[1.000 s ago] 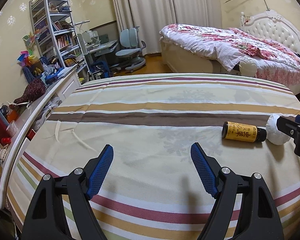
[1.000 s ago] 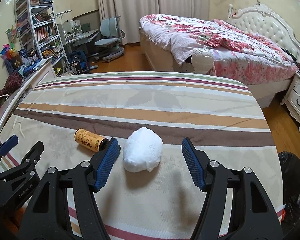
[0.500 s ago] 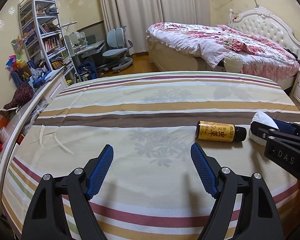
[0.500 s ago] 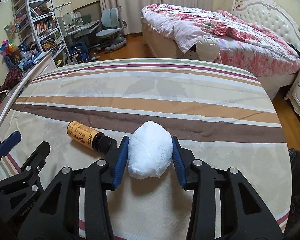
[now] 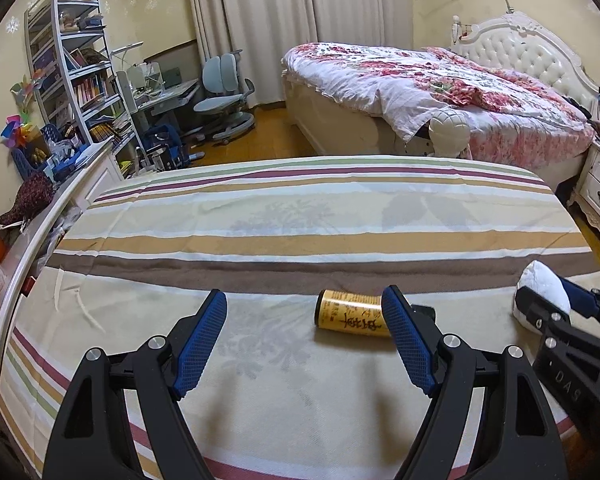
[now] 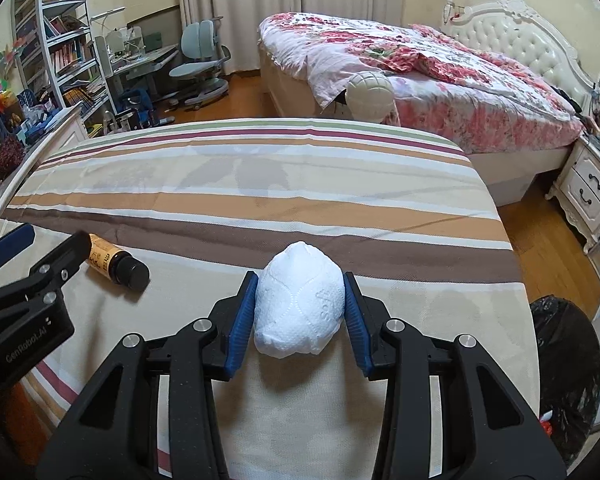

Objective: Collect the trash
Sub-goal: 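Grasp the yellow-labelled bottle with the left gripper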

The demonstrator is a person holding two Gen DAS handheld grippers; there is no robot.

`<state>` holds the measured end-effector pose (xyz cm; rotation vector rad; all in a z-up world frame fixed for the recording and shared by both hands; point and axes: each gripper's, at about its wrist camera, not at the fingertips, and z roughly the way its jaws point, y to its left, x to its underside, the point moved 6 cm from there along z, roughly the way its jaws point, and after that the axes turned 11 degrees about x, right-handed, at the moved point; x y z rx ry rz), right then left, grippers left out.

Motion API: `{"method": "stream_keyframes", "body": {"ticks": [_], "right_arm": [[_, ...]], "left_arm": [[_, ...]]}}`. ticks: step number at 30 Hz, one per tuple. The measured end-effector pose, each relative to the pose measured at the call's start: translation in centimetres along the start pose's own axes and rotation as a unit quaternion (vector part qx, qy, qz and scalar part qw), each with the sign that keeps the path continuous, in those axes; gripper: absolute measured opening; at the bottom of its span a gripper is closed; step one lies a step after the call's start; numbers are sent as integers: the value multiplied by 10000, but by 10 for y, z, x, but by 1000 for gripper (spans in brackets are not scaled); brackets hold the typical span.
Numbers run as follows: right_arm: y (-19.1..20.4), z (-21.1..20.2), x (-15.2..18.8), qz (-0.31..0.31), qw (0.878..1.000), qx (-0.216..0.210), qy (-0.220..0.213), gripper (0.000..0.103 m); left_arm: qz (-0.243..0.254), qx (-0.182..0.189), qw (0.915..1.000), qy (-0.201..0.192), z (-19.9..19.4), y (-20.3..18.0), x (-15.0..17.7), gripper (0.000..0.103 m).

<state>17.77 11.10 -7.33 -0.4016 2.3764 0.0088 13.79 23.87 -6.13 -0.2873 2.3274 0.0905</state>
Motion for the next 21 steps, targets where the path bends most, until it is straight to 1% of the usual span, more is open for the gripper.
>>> {"method": "stream_keyframes", "body": {"ticks": [3, 5, 8, 13, 21], "right_arm": [[-1, 1, 0, -14, 10000, -31, -4, 41], [-3, 1, 0, -3, 10000, -64, 8, 41], [-3, 1, 1, -11, 10000, -93, 16, 41], [0, -1, 7, -84, 9999, -93, 46, 41], [0, -6, 14, -55, 9999, -119, 71, 41]], "left_arm": [[-54, -60, 10000, 3, 8, -4, -9, 77], [-48, -72, 9999, 70, 13, -7, -9, 77], [-1, -108, 9997, 236, 21, -9, -2, 77], [22, -61, 9993, 367, 20, -5, 10, 77], [-34, -4, 9989, 476, 14, 6, 21, 77]]}}
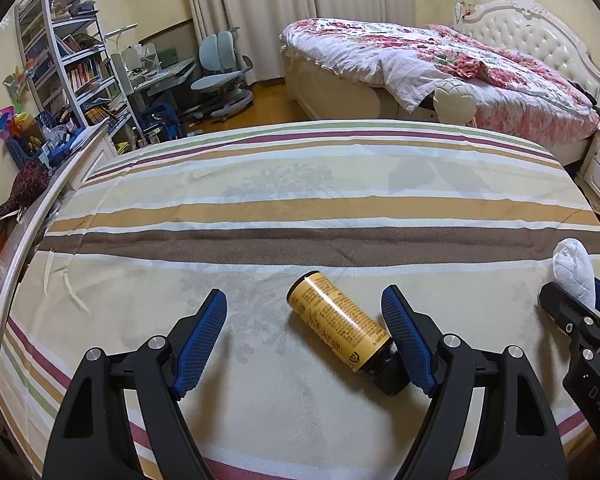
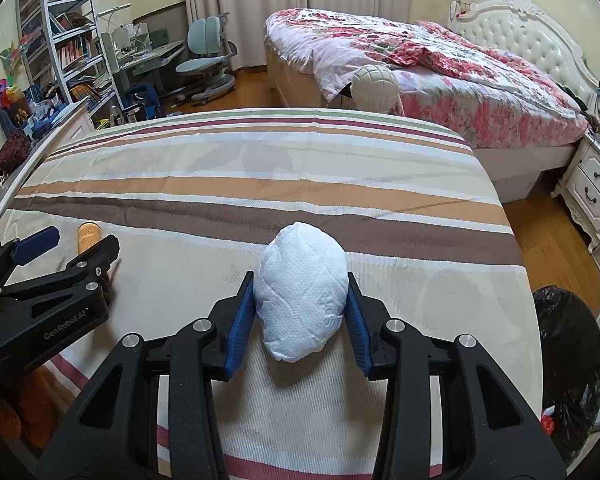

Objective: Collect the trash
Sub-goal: 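Grasp the yellow-labelled bottle with the left gripper, then carry the white ball and yellow bottle over the black bin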

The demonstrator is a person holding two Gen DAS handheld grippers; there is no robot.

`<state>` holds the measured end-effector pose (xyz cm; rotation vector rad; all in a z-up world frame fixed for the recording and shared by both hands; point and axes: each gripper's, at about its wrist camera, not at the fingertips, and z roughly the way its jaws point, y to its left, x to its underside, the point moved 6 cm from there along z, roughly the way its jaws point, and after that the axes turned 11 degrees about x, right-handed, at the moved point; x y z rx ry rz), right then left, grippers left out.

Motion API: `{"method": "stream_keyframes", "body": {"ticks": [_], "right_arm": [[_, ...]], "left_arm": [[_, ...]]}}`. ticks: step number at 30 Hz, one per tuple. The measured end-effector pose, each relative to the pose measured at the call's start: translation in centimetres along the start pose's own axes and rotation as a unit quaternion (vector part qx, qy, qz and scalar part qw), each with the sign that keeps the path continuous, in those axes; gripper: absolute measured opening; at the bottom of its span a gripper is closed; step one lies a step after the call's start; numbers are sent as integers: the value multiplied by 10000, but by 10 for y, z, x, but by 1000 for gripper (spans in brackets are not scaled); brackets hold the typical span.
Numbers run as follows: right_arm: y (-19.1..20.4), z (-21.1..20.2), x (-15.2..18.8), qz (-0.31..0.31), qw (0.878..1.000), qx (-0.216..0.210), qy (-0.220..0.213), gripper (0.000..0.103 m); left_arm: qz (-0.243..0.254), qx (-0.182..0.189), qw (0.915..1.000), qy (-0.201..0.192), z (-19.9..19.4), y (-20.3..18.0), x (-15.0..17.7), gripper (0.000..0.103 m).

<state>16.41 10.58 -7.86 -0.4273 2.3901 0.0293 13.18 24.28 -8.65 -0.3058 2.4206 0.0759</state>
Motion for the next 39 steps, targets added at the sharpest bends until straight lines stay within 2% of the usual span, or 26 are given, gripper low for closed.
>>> {"method": "stream_keyframes", "body": {"ticks": [8, 13, 15, 19, 21, 22, 29, 39], "right_arm": [[0, 0, 1, 7, 10000, -18, 20, 41], [0, 0, 2, 5, 10000, -30, 36, 41], [0, 0, 3, 8, 10000, -33, 37, 41], [0, 0, 2, 3, 10000, -30, 38, 41], [0, -1, 2, -6, 10000, -24, 35, 41], [0, 0, 2, 2, 10000, -27, 35, 41], [0, -5, 6, -5, 10000, -14, 2, 36], [-12, -23, 17, 120, 9998, -21, -130, 36]], "left_arm": [[-55, 138, 9999, 24, -2, 5, 5, 77], [-127, 231, 9996, 97, 0, 6, 7, 67], [-152, 273, 9994, 127, 2, 6, 7, 56], [-75, 473, 9988, 111, 2, 1, 8, 41], [-3, 553, 9984, 88, 1, -2, 9, 27], [36, 547, 9985, 79, 1, -3, 9, 25], [122, 540, 9985, 45, -2, -8, 10, 25], [135, 642, 9977, -182, -22, -22, 16, 25]]}}
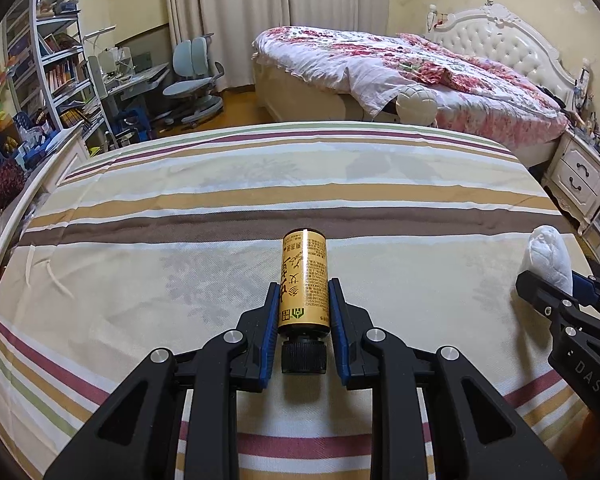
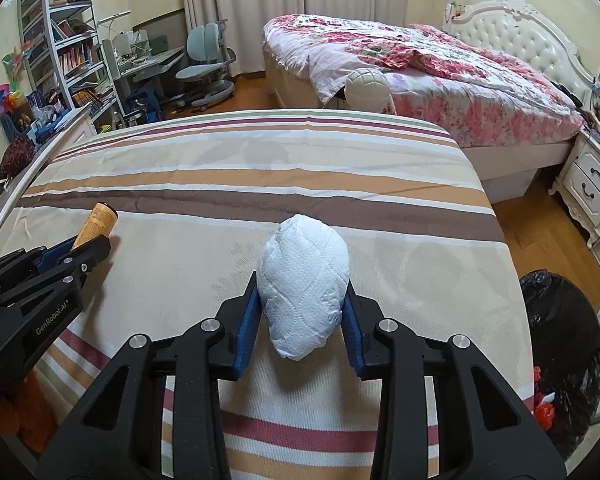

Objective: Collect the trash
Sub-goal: 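Carry the white ball and yellow bottle over the black bin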

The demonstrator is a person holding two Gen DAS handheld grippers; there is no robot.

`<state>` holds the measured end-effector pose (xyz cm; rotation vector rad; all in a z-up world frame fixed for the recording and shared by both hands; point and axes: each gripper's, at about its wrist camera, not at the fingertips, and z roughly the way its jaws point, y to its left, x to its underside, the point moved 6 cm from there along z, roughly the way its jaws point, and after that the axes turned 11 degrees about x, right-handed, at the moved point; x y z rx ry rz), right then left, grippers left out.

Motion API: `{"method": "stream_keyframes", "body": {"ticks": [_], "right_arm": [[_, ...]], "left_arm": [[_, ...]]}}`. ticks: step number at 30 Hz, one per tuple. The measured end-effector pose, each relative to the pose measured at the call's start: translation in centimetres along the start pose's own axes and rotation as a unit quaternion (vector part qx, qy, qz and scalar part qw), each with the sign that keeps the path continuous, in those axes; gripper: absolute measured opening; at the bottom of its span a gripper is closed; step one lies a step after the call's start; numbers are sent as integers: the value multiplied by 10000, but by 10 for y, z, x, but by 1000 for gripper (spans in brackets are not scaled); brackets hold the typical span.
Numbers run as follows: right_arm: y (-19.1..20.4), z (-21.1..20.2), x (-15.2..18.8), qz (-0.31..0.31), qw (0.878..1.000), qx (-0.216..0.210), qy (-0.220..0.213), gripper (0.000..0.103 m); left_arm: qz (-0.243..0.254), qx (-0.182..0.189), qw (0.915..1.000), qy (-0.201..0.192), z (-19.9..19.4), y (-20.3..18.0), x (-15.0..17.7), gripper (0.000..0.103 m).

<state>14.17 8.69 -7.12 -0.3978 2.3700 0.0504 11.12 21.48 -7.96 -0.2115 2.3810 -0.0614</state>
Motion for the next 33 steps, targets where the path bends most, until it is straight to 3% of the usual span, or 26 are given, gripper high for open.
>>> {"method": "stream_keyframes", "body": {"ticks": [17, 33], "right_arm": [[-73, -64, 14, 541, 9960, 439, -557, 36], [-182, -83, 44, 1248, 9807, 1368, -634, 36]], "left_arm": [[436, 658, 9954, -537, -41, -84, -3, 25], [1314, 1416, 9775, -846, -46, -205, -9, 25]]}}
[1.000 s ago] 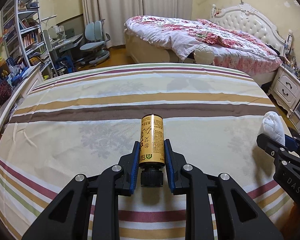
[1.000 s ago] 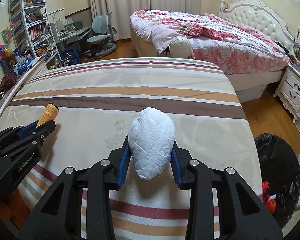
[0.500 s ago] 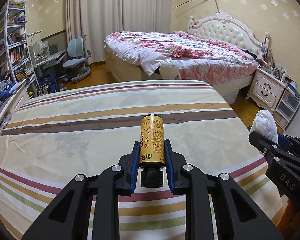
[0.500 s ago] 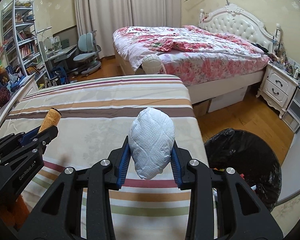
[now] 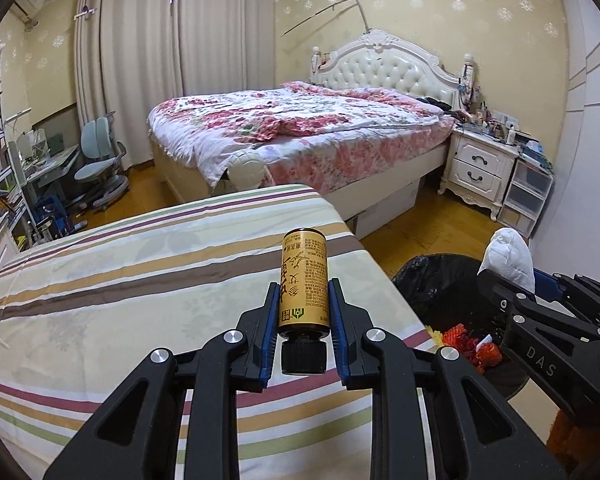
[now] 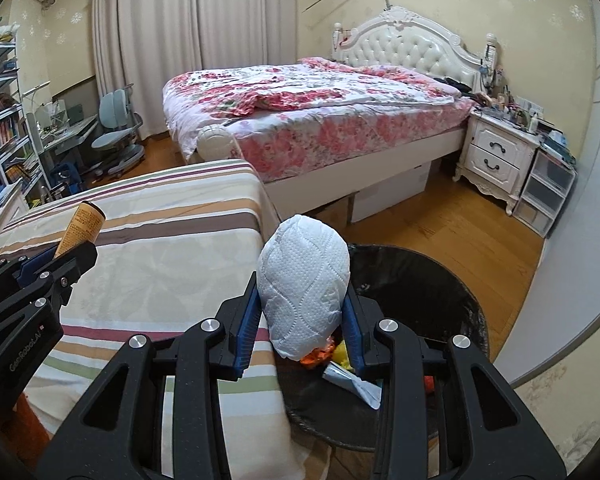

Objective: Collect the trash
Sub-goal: 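Carry the white ball and yellow bottle over the black bin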

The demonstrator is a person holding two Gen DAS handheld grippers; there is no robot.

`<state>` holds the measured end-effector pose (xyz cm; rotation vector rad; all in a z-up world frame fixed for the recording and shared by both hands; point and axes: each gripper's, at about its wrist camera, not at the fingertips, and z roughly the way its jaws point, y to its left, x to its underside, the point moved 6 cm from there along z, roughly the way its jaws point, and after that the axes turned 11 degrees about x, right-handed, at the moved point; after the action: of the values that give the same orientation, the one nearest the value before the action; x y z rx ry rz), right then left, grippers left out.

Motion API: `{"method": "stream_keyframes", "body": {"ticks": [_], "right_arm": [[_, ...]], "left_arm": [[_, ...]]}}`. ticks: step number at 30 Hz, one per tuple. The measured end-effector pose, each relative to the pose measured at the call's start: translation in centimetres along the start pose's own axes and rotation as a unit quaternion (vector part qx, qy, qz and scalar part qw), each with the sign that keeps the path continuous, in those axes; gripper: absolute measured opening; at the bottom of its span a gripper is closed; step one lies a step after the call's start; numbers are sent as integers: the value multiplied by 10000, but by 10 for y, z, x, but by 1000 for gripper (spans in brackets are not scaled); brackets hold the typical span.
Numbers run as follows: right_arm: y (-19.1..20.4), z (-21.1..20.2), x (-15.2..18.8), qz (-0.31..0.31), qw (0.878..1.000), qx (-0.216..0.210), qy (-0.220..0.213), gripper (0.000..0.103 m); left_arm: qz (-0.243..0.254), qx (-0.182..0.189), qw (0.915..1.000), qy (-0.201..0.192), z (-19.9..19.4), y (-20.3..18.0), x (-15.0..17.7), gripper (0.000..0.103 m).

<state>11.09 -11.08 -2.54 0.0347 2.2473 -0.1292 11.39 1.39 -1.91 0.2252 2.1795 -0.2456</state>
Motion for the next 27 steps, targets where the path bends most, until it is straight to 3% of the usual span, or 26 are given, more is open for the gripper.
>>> {"method": "stream_keyframes", "body": {"ticks": [15, 27], "right_arm": [[-74, 41, 10, 507, 9972, 518, 201, 36], [-98, 67, 19, 661, 9945, 697, 412, 37]], "left_arm": [[461, 349, 9982, 179, 59, -68, -5, 25], [666, 428, 9957, 489, 96, -92, -1, 25]]}}
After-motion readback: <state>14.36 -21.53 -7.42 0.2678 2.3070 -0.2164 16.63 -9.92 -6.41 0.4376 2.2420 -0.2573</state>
